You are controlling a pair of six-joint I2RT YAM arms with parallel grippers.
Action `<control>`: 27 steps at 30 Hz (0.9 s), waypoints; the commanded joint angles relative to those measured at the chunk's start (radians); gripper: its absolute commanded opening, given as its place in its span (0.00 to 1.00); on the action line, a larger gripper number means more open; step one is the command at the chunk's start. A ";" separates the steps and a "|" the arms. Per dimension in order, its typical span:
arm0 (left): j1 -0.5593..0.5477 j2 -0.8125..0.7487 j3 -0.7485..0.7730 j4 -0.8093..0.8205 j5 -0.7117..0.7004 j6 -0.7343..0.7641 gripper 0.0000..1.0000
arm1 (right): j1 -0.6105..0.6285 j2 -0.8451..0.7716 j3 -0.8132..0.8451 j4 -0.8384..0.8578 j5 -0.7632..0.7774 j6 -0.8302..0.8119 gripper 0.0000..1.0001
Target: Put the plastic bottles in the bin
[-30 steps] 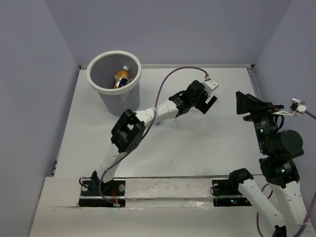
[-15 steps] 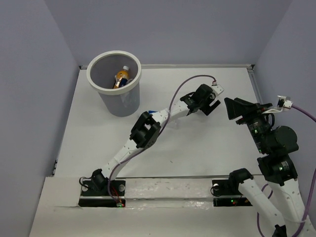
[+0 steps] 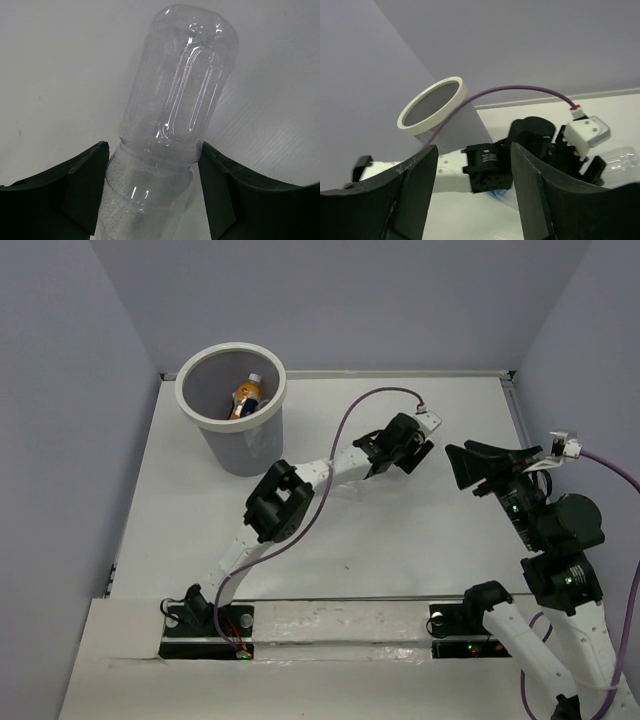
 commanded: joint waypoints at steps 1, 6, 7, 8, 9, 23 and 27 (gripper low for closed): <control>0.010 -0.384 -0.175 0.236 -0.014 -0.043 0.61 | -0.004 -0.019 0.075 -0.017 -0.100 -0.130 0.64; 0.064 -0.711 -0.345 0.301 -0.005 -0.115 0.61 | -0.004 -0.020 0.114 -0.011 -0.226 -0.141 0.63; 0.075 -0.756 -0.364 0.301 -0.008 -0.115 0.61 | -0.004 -0.002 0.117 -0.007 -0.257 -0.136 0.63; 0.087 -0.796 -0.382 0.301 -0.012 -0.147 0.61 | -0.004 0.013 0.120 -0.005 -0.296 -0.132 0.63; 0.111 -0.876 -0.428 0.308 -0.041 -0.179 0.62 | -0.004 0.033 0.127 0.002 -0.397 -0.132 0.63; 0.647 -1.377 -0.891 0.374 -0.066 -0.436 0.67 | 0.242 0.734 0.256 -0.054 -0.543 -0.346 0.85; 0.760 -1.380 -0.960 0.451 -0.029 -0.437 0.68 | 0.327 0.977 0.443 -0.158 -0.313 -0.481 0.87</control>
